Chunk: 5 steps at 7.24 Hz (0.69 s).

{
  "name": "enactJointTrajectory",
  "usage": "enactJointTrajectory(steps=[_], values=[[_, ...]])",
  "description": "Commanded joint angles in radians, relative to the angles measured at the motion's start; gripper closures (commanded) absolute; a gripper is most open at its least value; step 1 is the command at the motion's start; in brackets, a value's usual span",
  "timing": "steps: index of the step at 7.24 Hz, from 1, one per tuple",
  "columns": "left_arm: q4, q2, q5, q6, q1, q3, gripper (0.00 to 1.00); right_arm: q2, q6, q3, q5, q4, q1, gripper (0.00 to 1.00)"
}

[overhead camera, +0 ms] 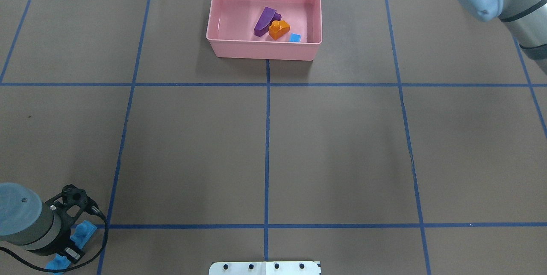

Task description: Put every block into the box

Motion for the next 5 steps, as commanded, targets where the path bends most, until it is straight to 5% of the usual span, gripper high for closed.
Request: enactJointTrajectory(steps=[1, 3, 5], values=[[0.004, 0.031, -0.002, -0.014, -0.002, -0.072, 1.00, -0.033, -0.067, 0.010, 0.000, -0.007, 0.038, 0.00], [0.007, 0.107, -0.014, -0.015, -0.022, -0.193, 1.00, -0.056, -0.125, 0.016, 0.000, -0.028, 0.060, 0.00], [0.009, 0.044, -0.101, -0.020, -0.103, -0.219, 1.00, -0.205, -0.220, 0.097, 0.000, -0.050, 0.077, 0.00]])
